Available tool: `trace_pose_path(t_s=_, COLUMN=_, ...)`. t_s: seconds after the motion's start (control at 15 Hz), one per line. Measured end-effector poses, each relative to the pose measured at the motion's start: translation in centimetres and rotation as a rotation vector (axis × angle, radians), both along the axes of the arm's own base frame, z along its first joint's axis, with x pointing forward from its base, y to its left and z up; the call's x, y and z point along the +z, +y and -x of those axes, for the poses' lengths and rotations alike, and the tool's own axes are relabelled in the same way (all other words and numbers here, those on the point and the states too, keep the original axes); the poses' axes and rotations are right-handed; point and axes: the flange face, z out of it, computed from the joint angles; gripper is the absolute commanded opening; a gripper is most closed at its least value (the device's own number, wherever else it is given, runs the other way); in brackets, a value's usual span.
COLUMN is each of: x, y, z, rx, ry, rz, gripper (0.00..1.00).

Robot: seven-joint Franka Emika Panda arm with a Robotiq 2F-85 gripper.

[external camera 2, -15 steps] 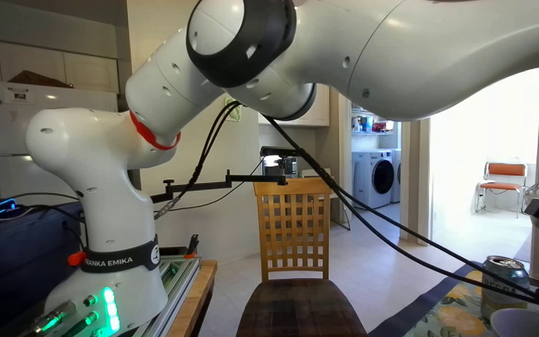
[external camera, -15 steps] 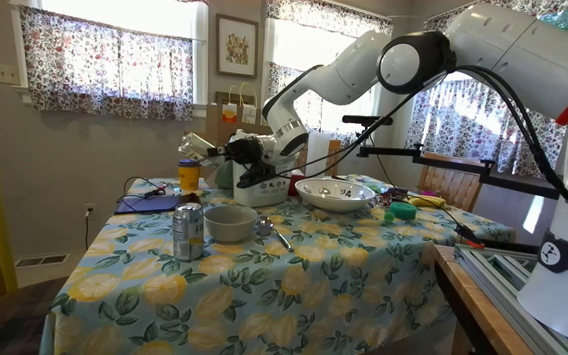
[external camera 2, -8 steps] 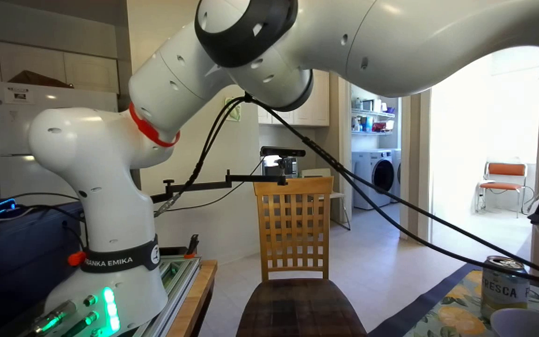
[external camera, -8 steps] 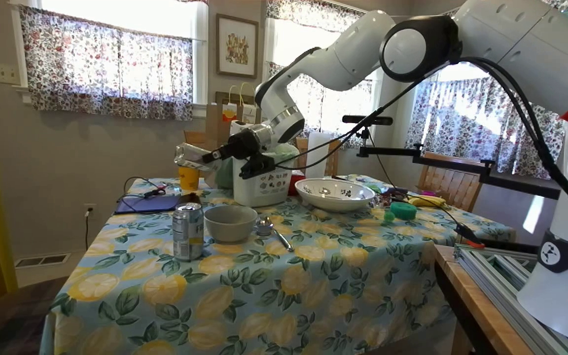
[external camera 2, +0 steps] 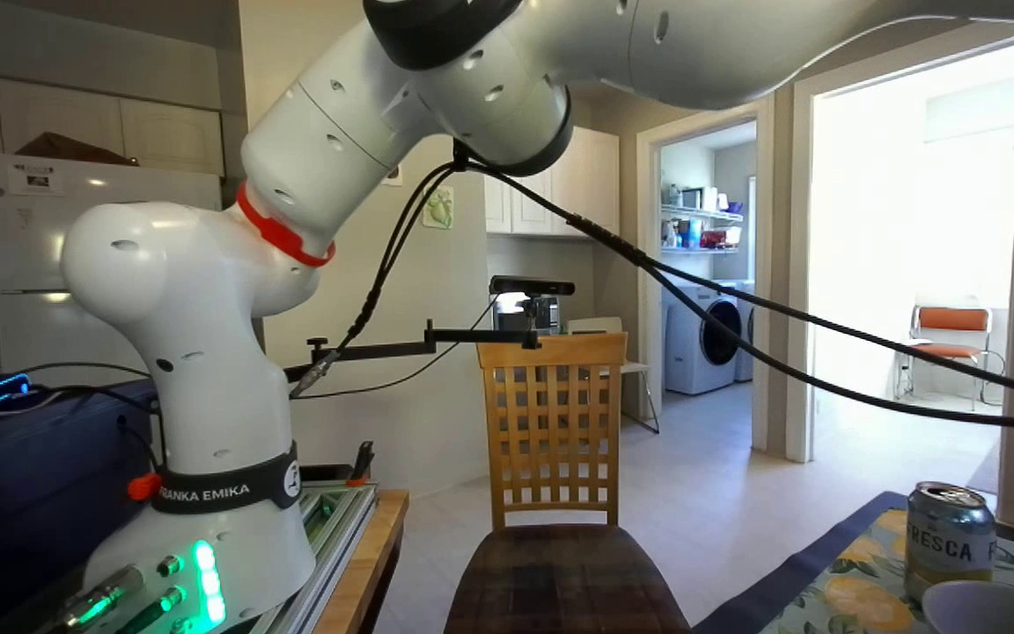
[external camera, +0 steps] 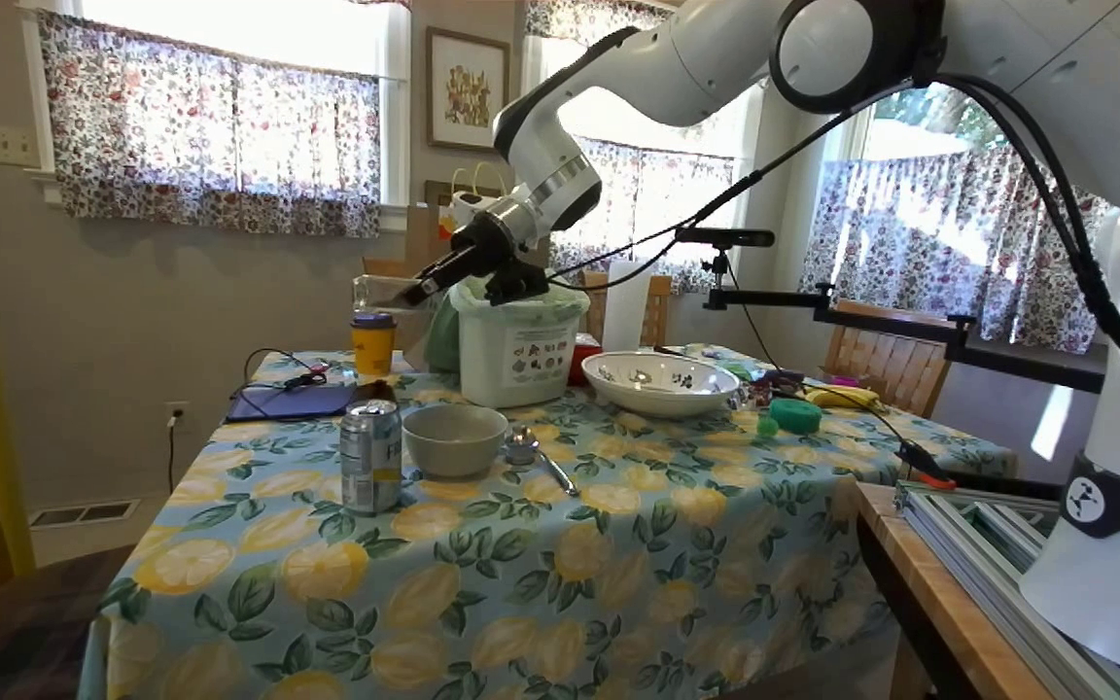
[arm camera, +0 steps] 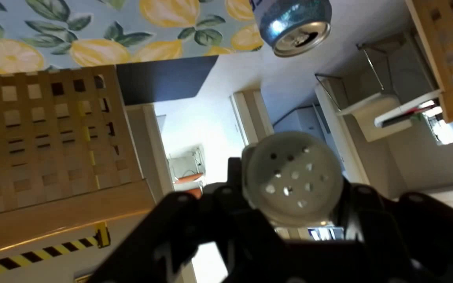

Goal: Put some of the contents of the clear glass container into the bowl on the left

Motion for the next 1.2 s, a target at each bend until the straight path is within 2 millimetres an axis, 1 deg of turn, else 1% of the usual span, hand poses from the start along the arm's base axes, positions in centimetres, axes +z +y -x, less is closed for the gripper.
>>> trace_pose_path(t_s=0.27, x=2.9, y=-1.4, z=1.2, rx=-0.072, ry=0.056, rz=0.153, gripper=0.25)
trace_pose_path(t_s=0.53, x=4.3, y=-2.4, z=2.5, rx=-0.142, ry=0.139, rz=0.321, gripper=0.25)
trace_pose_path(t_s=0.67, x=4.4, y=-2.7, z=3.3, rx=-0.185, ry=0.186, rz=0.387, gripper=0.25)
trace_pose_path(t_s=0.87, x=3.8, y=-2.9, z=4.7, rx=-0.261, ry=0.254, rz=0.445, gripper=0.25)
trace_pose_path(t_s=1.2, x=3.3, y=-3.2, z=7.7, rx=-0.396, ry=0.355, rz=0.457, gripper=0.25)
